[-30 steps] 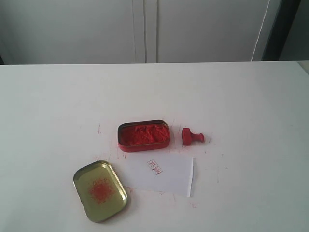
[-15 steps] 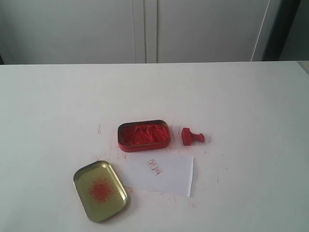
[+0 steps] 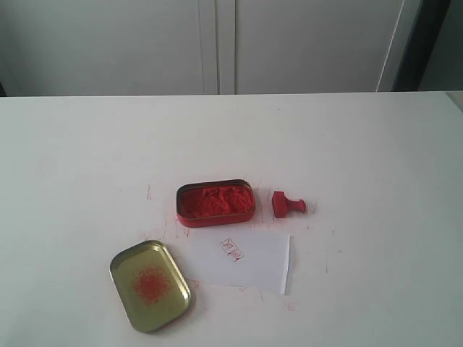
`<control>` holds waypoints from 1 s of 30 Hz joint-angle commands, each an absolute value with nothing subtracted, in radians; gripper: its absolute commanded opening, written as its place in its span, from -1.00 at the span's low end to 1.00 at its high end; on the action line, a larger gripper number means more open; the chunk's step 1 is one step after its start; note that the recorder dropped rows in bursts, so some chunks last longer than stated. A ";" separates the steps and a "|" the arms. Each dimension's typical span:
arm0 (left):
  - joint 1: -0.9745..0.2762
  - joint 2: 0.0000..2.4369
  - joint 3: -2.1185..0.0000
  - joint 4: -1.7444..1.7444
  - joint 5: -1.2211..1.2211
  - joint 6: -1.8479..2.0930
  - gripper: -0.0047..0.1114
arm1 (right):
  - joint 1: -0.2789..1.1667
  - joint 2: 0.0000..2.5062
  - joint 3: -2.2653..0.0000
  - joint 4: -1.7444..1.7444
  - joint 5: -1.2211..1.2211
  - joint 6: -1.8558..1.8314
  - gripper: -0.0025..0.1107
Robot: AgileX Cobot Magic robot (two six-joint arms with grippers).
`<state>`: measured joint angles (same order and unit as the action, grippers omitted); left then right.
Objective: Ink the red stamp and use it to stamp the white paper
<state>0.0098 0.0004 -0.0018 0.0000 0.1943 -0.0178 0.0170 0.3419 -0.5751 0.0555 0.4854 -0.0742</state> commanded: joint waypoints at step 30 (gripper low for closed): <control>0.007 0.000 0.000 -0.006 0.194 -0.022 -0.92 | 0.011 0.000 -0.195 0.057 0.472 -0.084 -0.96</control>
